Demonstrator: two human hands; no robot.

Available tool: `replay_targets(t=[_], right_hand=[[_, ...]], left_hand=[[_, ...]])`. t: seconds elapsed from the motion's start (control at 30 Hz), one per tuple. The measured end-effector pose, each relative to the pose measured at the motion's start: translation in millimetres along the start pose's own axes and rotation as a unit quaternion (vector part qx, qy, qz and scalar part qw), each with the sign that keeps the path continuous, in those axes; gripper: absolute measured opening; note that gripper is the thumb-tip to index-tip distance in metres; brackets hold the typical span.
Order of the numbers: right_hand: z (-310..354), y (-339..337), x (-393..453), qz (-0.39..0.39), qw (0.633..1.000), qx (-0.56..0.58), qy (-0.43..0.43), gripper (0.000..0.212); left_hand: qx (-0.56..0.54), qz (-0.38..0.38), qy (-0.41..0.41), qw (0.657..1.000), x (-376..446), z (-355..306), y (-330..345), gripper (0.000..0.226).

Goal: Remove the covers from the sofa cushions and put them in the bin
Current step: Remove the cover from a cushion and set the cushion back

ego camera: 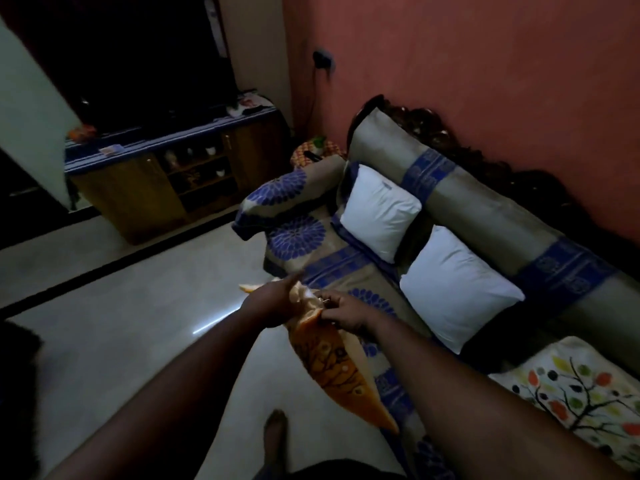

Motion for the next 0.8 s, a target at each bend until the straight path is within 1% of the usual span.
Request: replay_targets(t=[0.07,0.13,0.17,0.2,0.23,0.3,0.37,0.4,0.43,0.47,0.5,0.53,0.57,0.63,0.67,0.7,0.77,0.8], right_hand=[[1.2,-17.8,21.9,-0.027,0.999,-0.009,0.021,0.047],[6.2,-37.9,31.4,-0.064,0.997,-0.01,0.035,0.036],[6.7,-48.7,32.2,-0.087,0.995,-0.014,0.041,0.034],[6.5,-63.0,32.9,-0.118,0.992,-0.011,0.048,0.032],[5.2,-73.5,30.7,-0.138,0.989,-0.01,0.057,0.031],[-4.6,-100.0,24.7,-0.184,0.98,-0.004,0.075,0.029],[-24.6,-128.7,17.6,-0.234,0.967,-0.022,0.095,0.026],[-36.0,-140.5,14.5,-0.25,0.962,-0.031,0.108,0.025],[-51.3,-157.6,11.6,-0.267,0.955,-0.034,0.123,0.026],[-64.0,-169.6,8.6,-0.284,0.948,-0.04,0.139,0.026],[-78.1,-181.0,6.7,-0.3,0.94,-0.043,0.156,0.027],[-93.9,-197.1,6.6,-0.315,0.933,-0.038,0.168,0.026],[-109.8,-209.0,8.0,-0.323,0.928,-0.035,0.18,0.026],[-143.9,-235.4,13.7,-0.316,0.925,-0.034,0.206,0.025],[-159.7,-244.1,17.3,-0.296,0.93,-0.04,0.216,0.023],[-181.5,-255.1,24.5,-0.274,0.935,-0.044,0.223,0.022],[-215.8,-274.7,36.8,-0.239,0.939,-0.08,0.236,0.019],[-229.4,-280.5,42.6,-0.215,0.94,-0.105,0.241,0.017]], left_hand=[[0.109,0.053,0.036,0.992,41.9,-0.2,-5.5,0.074],[0.202,0.095,0.105,0.969,75.7,-6.9,-9.6,0.065],[0.238,0.11,0.149,0.953,89.0,-11.4,-10.9,0.059],[0.262,0.132,0.2,0.935,107.9,-19.7,-12.4,0.053],[0.265,0.157,0.232,0.923,122.0,-23.8,-11.4,0.05],[0.252,0.223,0.256,0.906,155.4,-39.0,-7.0,0.048],[0.241,0.29,0.241,0.894,180.1,-57.9,4.3,0.049],[0.216,0.312,0.226,0.898,187.6,-65.9,9.7,0.047],[0.169,0.327,0.206,0.906,200.2,-78.2,18.2,0.044],[0.108,0.334,0.176,0.92,208.3,-88.0,23.9,0.046],[0.05,0.335,0.153,0.928,216.5,-97.4,28.9,0.058],[0.023,0.339,0.142,0.93,232.7,-109.5,38.6,0.072],[0.018,0.346,0.133,0.929,246.9,-115.5,47.1,0.081],[0.081,0.374,0.117,0.916,274.6,-131.0,64.7,0.083],[0.106,0.378,0.123,0.912,286.3,-137.8,70.7,0.084],[0.104,0.38,0.127,0.91,301.5,-146.8,79.9,0.086],[0.038,0.356,0.092,0.929,334.0,-155.7,98.4,0.084],[0.016,0.333,0.074,0.94,344.8,-161.8,104.3,0.071]])
Point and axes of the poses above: each hand's wrist, its own x-axis towards the middle knuckle, its own y-axis out of the palm, z = x × y, the point moved 4 cm from there along x, towards the middle knuckle, and after that the axes turned 13 degrees about -x, right-handed, at the moved point
